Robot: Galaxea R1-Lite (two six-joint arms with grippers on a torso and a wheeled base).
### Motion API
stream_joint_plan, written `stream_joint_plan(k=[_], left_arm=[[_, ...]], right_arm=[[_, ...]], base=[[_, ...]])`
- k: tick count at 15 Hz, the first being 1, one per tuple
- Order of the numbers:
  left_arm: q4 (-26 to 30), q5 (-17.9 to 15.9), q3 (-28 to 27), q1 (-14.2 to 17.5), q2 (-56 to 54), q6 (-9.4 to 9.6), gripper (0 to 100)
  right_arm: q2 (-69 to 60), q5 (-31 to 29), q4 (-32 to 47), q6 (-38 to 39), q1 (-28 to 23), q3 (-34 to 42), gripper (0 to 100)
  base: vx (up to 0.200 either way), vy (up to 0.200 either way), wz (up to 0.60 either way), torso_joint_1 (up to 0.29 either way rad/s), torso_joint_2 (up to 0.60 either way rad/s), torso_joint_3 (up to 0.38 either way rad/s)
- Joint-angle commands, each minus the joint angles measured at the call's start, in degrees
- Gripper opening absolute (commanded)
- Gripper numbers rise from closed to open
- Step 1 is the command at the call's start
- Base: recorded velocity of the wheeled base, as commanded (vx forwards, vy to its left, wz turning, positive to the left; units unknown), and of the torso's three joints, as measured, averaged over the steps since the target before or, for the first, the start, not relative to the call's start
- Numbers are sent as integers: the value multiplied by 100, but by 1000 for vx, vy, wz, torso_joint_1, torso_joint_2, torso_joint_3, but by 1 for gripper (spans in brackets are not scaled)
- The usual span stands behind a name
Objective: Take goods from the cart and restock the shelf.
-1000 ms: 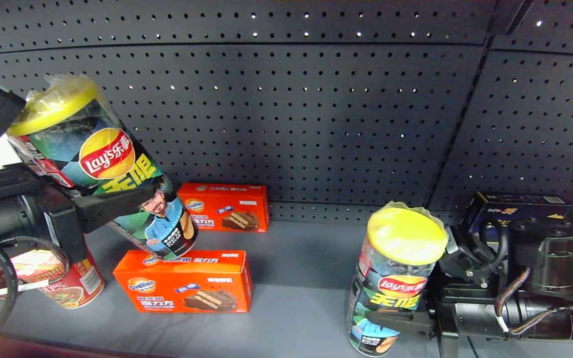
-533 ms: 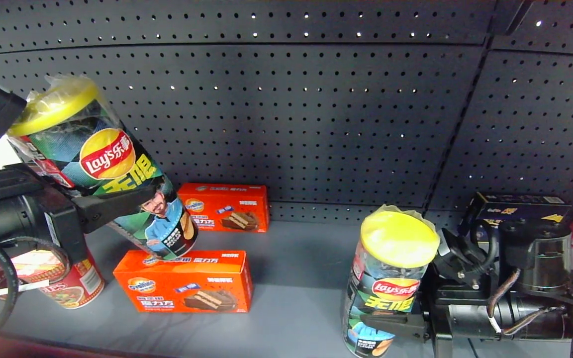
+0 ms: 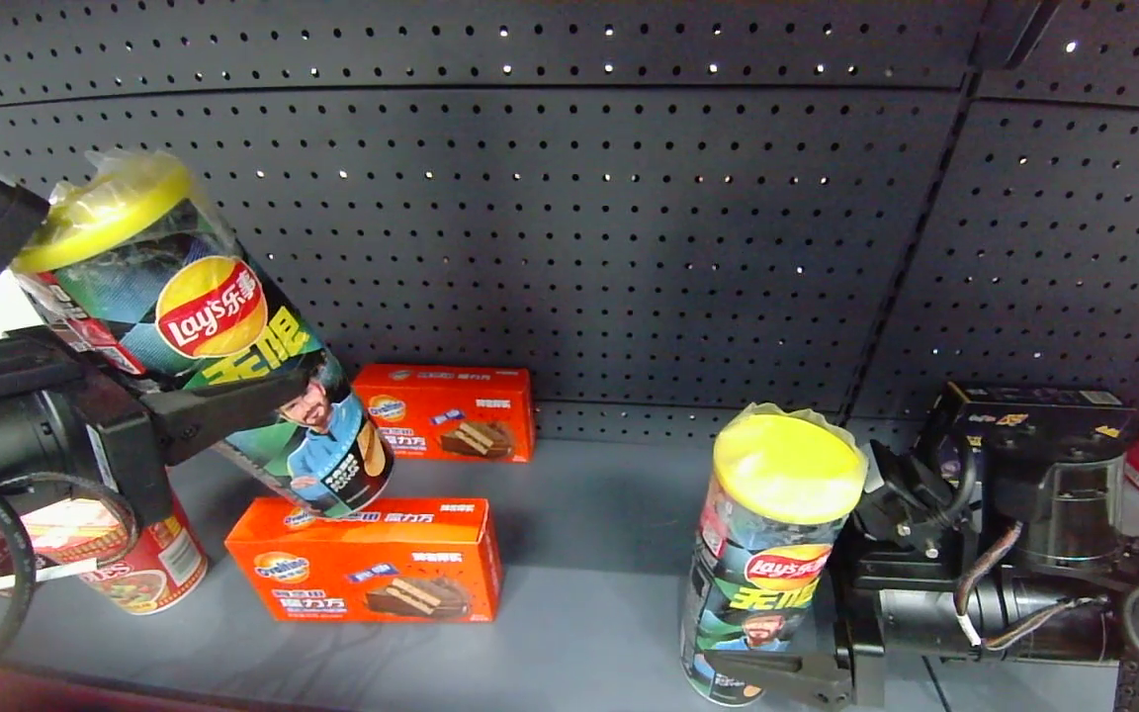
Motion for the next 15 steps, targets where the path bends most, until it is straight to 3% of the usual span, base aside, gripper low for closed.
stream_joint_plan(k=[1, 10, 15], left_arm=[[-3, -9, -250, -8, 90, 11, 0], [6, -9, -443, -8, 230, 11, 0], [6, -9, -452, -17, 248, 11, 0]], right_arm=[[-139, 1, -1, -12, -127, 68, 100], [-1537, 1, 52, -12, -374, 1237, 100], [-1897, -236, 61, -12, -743, 1228, 100]], base=[[0, 0, 0, 0, 0, 0], [0, 0, 0, 0, 0, 0], [0, 0, 0, 0, 0, 0]])
